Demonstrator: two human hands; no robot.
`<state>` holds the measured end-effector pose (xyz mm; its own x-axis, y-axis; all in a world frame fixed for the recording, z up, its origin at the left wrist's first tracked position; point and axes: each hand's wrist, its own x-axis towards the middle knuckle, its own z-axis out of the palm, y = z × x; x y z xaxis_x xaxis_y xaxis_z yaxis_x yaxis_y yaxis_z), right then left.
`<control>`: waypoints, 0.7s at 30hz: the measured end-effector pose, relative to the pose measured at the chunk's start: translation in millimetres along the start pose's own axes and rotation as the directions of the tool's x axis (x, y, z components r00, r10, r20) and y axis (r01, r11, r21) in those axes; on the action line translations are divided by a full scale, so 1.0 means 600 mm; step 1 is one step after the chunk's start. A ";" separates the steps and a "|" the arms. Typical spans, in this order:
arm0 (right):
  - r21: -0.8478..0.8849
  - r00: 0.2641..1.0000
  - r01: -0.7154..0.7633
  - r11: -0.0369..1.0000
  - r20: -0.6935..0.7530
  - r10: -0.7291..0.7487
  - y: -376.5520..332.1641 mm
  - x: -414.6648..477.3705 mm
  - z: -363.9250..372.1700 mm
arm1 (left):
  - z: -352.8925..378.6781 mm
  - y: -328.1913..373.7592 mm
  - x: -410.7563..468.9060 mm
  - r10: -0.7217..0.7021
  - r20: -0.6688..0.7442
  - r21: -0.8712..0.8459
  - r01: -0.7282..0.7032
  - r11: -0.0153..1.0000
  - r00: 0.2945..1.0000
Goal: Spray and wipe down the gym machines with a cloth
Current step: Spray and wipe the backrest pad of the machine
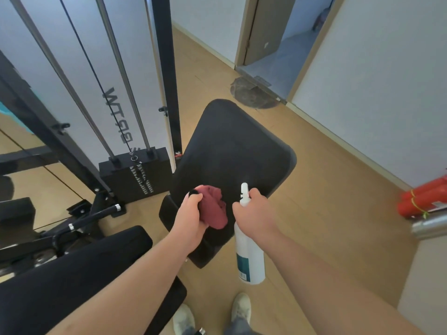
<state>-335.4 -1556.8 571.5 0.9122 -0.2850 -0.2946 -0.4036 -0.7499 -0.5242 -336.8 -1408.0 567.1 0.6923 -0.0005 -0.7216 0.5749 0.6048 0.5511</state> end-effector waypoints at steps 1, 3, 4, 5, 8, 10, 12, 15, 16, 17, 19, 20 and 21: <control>-0.003 1.000 -0.018 1.000 0.001 0.018 0.003 0.001 -0.004 | 0.009 0.000 0.003 0.008 0.010 0.007 -0.008 1.000 1.000; 0.034 0.999 -0.034 0.999 0.003 0.034 0.010 -0.003 -0.013 | 0.019 -0.006 0.015 -0.003 0.017 0.015 0.003 1.000 1.000; 0.065 1.000 -0.024 0.998 0.000 0.024 0.012 -0.007 -0.017 | 0.023 -0.008 0.016 -0.002 0.023 0.022 0.002 1.000 1.000; 0.090 1.000 -0.009 0.996 -0.006 0.010 0.014 -0.010 -0.021 | 0.027 -0.009 0.017 -0.009 0.034 0.030 0.007 1.000 0.999; 0.104 0.996 0.045 0.994 -0.076 -0.037 0.013 -0.009 -0.035 | 0.034 -0.011 0.019 -0.023 0.026 0.033 0.022 0.999 0.999; 0.099 0.989 0.036 0.994 -0.145 -0.021 0.009 -0.001 -0.047 | 0.037 -0.008 0.021 -0.035 0.028 0.026 0.034 0.999 0.999; 0.112 0.983 -0.020 0.993 -0.177 0.039 0.007 0.004 -0.061 | 0.036 -0.004 0.020 -0.023 0.031 0.030 0.022 0.999 0.999; 0.148 0.986 -0.030 0.989 -0.156 0.053 0.003 0.005 -0.068 | 0.030 0.001 0.019 -0.002 0.035 0.047 0.000 0.999 0.999; 0.152 0.989 -0.001 0.988 -0.145 0.023 -0.002 0.003 -0.068 | 0.027 0.004 0.019 0.000 0.031 0.047 -0.002 0.999 1.000; 0.138 0.991 0.032 0.990 -0.134 -0.014 -0.008 0.003 -0.066 | 0.024 0.006 0.020 0.002 0.027 0.048 -0.003 0.999 1.000; 0.079 0.992 0.082 0.994 -0.102 -0.073 -0.026 0.006 -0.060 | 0.019 0.011 0.021 0.011 0.012 0.044 -0.011 0.999 1.000; 0.066 0.992 0.093 0.993 -0.087 -0.087 -0.037 0.011 -0.056 | 0.017 0.013 0.021 0.021 0.006 0.042 -0.021 0.999 1.000; 0.065 0.992 0.100 0.993 -0.079 -0.095 -0.047 0.018 -0.052 | 0.015 0.016 0.019 0.032 0.003 0.042 -0.032 0.999 0.999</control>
<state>-312.1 -1557.3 608.2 0.9491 -0.2588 -0.1797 -0.3141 -0.7343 -0.6018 -319.6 -1409.5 567.9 0.7116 0.0166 -0.7024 0.5700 0.5709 0.5910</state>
